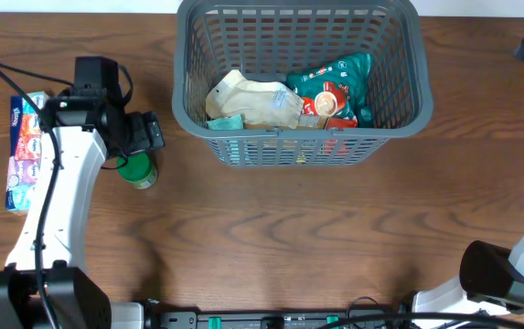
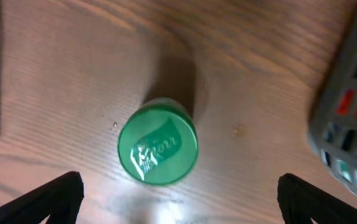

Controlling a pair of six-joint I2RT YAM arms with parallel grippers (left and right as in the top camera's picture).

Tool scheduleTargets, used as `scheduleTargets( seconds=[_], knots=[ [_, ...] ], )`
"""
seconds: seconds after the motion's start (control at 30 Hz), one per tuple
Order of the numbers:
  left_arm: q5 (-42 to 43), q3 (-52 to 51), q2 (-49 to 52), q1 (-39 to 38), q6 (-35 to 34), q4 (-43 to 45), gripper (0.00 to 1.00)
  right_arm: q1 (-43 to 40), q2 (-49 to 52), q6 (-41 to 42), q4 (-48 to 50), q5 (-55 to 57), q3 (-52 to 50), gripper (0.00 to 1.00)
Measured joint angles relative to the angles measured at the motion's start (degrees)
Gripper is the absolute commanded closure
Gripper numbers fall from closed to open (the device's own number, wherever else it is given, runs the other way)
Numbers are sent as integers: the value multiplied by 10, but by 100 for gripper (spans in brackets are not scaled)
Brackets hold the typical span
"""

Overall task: Pack container
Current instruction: 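Move the left gripper back to the green-lidded jar, then lower the left gripper and grasp the jar around its body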

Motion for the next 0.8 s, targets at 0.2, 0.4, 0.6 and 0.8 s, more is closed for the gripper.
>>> scheduleTargets(
  seconds=[0.2, 0.4, 0.6, 0.8],
  knots=[
    [28, -56, 4, 25, -2, 40, 1, 0, 0, 0, 0, 0, 0, 1],
    [39, -65, 42, 31, -4, 50, 1, 0, 0, 0, 0, 0, 0, 1],
    [41, -65, 97, 31, -4, 65, 1, 0, 0, 0, 0, 0, 0, 1],
    [42, -66, 129, 31, -4, 87, 2, 0, 0, 0, 0, 0, 0, 1]
  ],
)
